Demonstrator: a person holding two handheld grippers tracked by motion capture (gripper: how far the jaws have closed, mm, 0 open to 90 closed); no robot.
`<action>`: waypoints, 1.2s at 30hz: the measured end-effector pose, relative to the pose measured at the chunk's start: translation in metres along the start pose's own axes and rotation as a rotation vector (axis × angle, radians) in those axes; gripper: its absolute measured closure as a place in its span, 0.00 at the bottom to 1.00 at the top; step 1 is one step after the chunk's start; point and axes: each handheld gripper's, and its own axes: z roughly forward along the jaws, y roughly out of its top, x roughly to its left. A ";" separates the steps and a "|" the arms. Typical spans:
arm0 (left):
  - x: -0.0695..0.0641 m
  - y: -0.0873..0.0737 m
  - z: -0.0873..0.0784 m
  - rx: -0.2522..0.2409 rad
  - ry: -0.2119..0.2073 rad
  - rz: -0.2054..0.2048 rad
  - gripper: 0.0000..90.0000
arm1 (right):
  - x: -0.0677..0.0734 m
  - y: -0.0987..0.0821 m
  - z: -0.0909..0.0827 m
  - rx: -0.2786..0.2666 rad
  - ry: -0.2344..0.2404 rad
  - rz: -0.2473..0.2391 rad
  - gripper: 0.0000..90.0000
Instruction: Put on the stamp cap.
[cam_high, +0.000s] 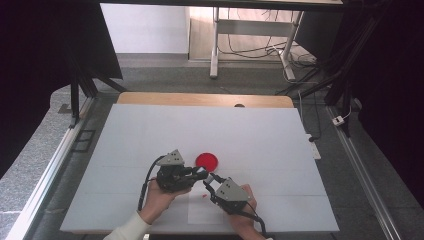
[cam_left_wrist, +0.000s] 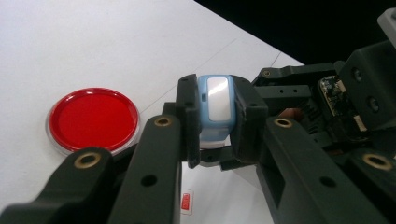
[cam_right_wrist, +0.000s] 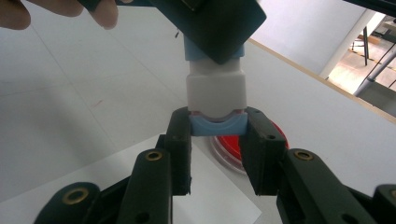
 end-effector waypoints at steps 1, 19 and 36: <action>0.000 0.000 0.000 0.003 -0.001 -0.002 0.84 | 0.000 0.000 0.000 0.001 0.001 -0.001 0.72; -0.001 -0.003 0.004 0.007 -0.006 -0.026 0.84 | 0.000 -0.001 -0.001 -0.003 0.008 0.010 0.72; -0.001 -0.003 0.003 0.006 -0.001 -0.024 0.84 | -0.001 0.000 -0.001 0.004 0.013 -0.019 0.72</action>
